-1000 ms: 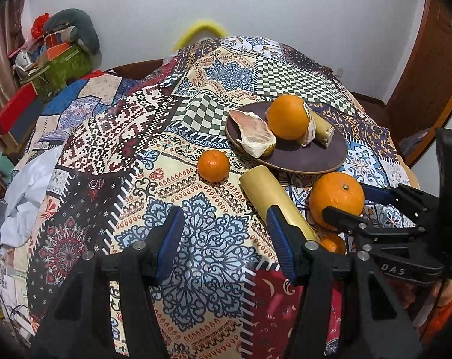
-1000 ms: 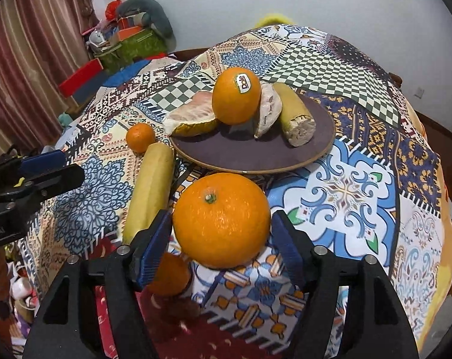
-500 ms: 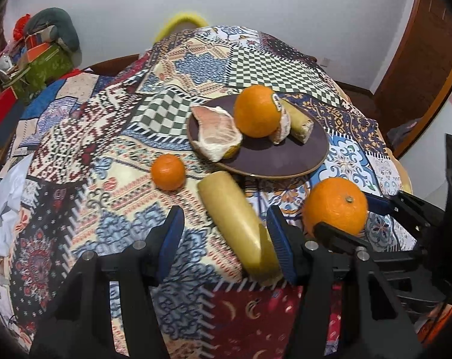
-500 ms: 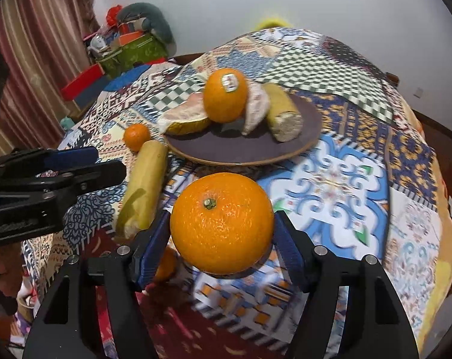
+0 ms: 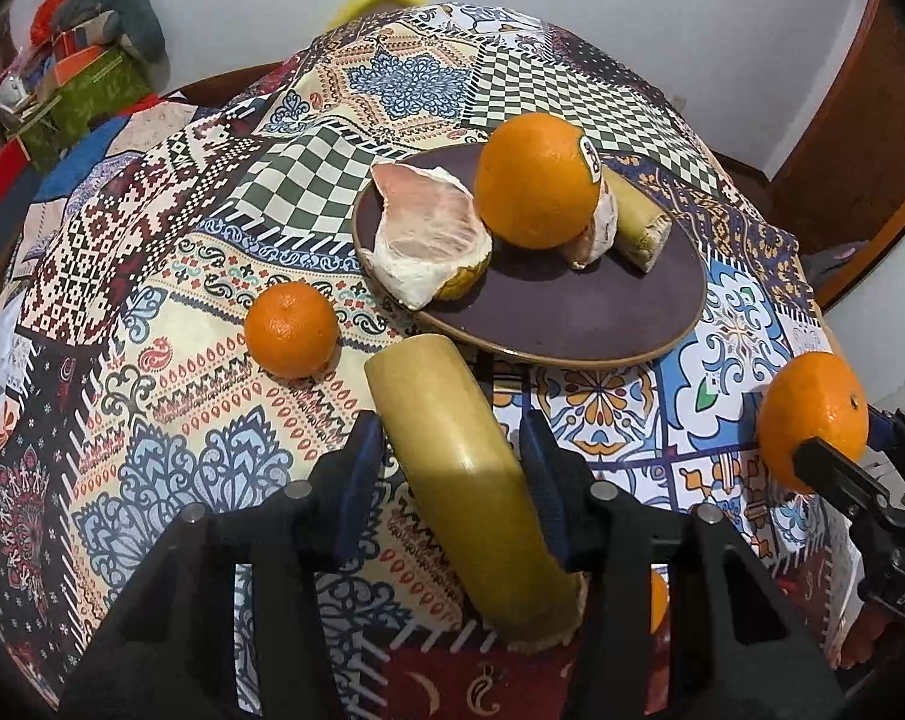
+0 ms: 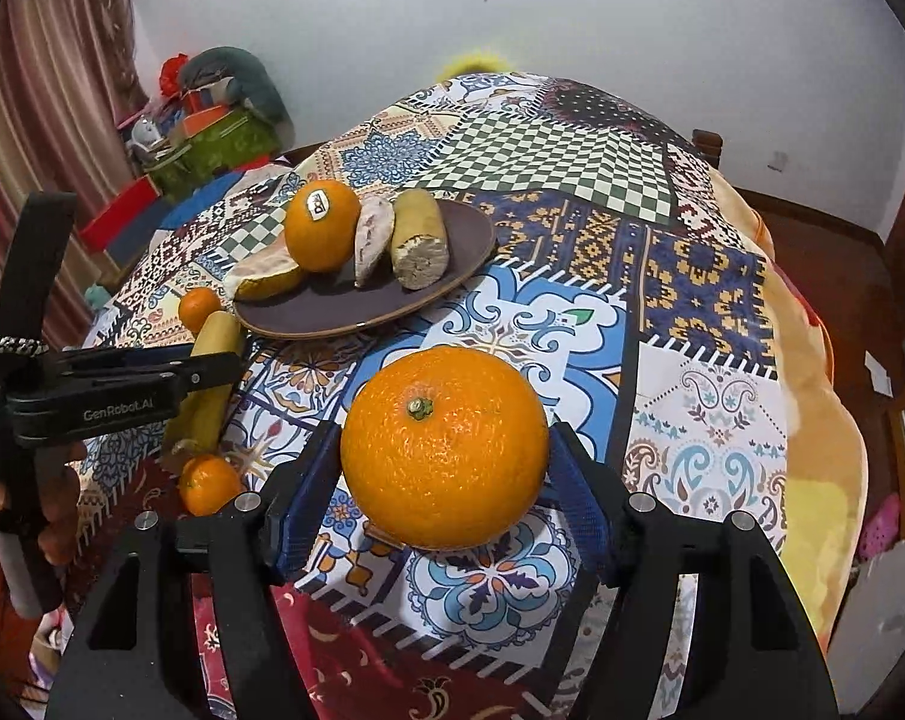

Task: Organize fruits
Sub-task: 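Grasp the large orange with the right gripper while the left grasps the yellow cylinder, then carry the large orange and yellow cylinder onto the plate and open both grippers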

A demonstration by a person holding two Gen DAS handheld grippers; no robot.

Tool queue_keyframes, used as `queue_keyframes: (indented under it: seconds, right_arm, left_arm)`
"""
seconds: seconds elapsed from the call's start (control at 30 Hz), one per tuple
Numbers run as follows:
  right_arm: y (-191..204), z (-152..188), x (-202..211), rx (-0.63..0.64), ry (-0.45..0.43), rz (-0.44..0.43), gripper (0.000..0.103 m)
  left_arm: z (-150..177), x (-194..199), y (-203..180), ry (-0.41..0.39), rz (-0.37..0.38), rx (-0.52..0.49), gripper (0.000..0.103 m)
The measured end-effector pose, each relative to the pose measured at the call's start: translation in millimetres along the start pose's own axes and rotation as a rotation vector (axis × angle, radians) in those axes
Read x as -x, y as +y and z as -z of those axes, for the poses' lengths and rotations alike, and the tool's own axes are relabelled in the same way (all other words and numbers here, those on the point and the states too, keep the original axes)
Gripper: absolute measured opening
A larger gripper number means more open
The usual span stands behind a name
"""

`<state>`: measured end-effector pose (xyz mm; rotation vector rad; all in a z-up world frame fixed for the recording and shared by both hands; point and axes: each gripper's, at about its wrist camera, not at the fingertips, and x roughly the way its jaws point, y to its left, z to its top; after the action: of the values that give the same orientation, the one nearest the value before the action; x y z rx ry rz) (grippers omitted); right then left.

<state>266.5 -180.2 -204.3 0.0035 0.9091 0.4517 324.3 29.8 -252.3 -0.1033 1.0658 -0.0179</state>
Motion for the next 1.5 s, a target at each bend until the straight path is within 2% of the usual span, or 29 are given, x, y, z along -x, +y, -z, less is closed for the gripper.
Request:
queue_keyframes:
  seconds: [0.4,0.57,0.87,1.17,1.27,1.37,1.5]
  right_arm:
    - [5.9,0.3,4.2,0.009,-0.015,-0.021,0.066]
    - [5.6,-0.7,4.3,0.01,-0.014,-0.019,0.066]
    - [10.5,-0.3,10.0,0.027,-0.023,-0.008,0.066]
    - [8.3,-7.7,15.9,0.018,-0.046,0.003,0.066]
    - [9.6,-10.2,17.9,0.024,-0.053,0.005,0.066]
    - [7.8,-14.6,21.0,0.014,-0.069,0.001,0.066]
    - [6.6,-22.2,22.2,0.016,-0.083,0.009,0.066]
  left_arm:
    - [26.2,23.8,10.8,0.016,0.058,-0.056,0.04]
    - [24.5,22.8,15.4,0.042,0.085,-0.031,0.039]
    - [18.7,18.4,11.1,0.029,0.056,-0.027,0.038]
    - [16.5,72.8,9.3,-0.099,0.049,-0.053,0.036]
    - [12.8,89.4,8.4,-0.13,0.074,-0.05,0.034]
    - [7.2,99.8,8.5,-0.147,0.14,-0.025,0.034]
    - [-3.6,110.6,-1.1,-0.195,0.139,-0.04,0.034]
